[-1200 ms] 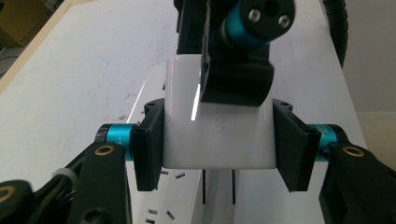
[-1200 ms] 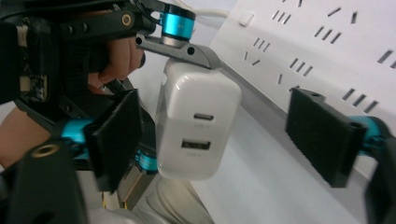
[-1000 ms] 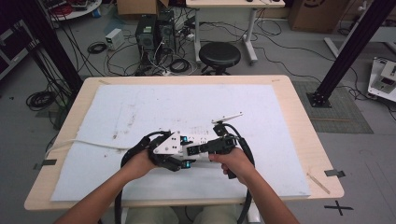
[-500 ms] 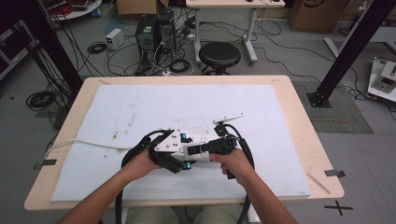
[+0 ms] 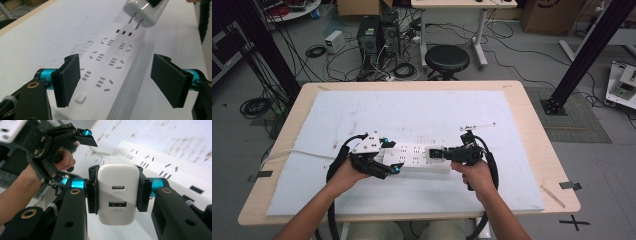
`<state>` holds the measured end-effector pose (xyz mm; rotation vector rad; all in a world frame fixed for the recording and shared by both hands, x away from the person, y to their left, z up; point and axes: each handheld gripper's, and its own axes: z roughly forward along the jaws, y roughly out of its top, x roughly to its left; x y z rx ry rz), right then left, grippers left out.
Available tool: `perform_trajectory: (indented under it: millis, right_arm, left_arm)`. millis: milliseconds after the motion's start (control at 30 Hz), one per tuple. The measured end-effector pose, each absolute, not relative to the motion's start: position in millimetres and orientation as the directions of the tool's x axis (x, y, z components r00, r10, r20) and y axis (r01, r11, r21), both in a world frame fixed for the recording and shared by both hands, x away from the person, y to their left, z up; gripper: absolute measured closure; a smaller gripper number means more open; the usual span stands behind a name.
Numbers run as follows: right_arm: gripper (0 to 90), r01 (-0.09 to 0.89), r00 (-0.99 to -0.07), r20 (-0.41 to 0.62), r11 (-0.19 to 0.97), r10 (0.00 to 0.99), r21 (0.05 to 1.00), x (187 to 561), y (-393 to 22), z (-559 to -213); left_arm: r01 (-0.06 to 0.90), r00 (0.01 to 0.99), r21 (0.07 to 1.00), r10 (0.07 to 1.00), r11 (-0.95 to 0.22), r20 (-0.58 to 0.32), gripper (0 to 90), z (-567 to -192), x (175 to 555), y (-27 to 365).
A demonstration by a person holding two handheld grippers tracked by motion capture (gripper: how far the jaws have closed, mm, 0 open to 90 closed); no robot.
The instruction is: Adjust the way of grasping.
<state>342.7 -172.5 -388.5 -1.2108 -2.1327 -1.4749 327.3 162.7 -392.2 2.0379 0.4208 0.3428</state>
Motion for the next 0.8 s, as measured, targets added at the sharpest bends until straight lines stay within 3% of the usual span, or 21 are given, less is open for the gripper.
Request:
perform_trajectory:
  millis: [300,800]
  right_arm:
    - [63.2,0.727,-0.62,0.621,0.055,0.479,0.684,331.0,-195.1,-393.4]
    - [63.2,0.69,-0.616,0.575,0.016,0.538,0.723,317.5,-244.1,-390.7]
  left_arm:
    - [0.209,0.836,0.904,0.547,-0.373,0.032,22.7,-392.3,328.5,195.1]
    - [0.228,0.77,0.907,0.636,-0.353,0.055,22.0,-387.8,322.7,228.1]
